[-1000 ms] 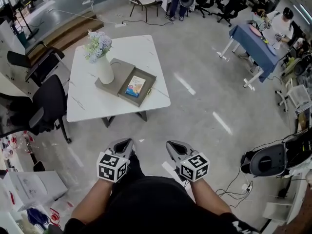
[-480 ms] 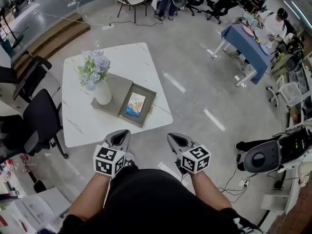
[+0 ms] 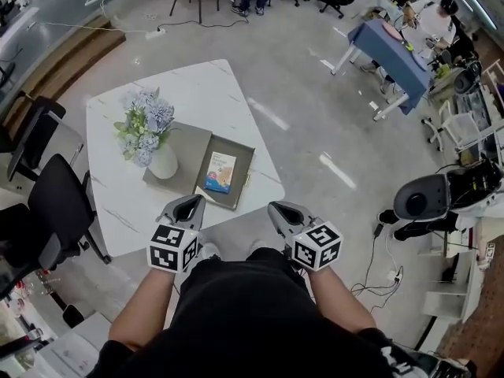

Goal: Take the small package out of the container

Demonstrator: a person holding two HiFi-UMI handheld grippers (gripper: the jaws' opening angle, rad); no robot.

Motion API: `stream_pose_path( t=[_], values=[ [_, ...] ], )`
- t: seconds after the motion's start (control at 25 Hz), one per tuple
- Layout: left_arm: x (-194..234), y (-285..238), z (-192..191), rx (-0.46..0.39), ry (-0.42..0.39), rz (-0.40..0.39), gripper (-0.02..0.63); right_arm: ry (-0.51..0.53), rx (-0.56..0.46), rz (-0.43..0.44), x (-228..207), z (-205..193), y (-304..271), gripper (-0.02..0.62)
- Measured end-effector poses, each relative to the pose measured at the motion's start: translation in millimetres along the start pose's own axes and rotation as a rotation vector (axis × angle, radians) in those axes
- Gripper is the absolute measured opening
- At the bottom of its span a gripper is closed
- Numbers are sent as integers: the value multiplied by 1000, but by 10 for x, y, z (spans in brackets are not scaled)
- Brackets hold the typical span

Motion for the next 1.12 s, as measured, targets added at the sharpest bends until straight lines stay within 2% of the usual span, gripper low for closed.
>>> stream_pose_path(
  t=[0.28,0.76,0.92,1.08,1.12],
  values=[
    [36,-213,58,14,-4,14,2,46,-1,37,-67,209,-220,0],
    [40,-673,338,64,-9,186,2,128,65,206,-531,774,-558,0],
    [88,-777,330,96,8,234,2,135,93,253,-604,798,-656,0],
    [99,-907,245,150,-7,250,2,128,113,284,-692,784,-782,0],
    [106,-933,238,160,-11,255,19,126,118,290,-712,786,-801,0]
  ],
)
Point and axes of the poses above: the fingertips, and each gripper's own axes: y backward along the fingers, x to its left, z out of its top, the point moved 4 cm from there along y, backward along the fingers, and after that the axes turned 13 degrees about -y, right-handed, at the moved point
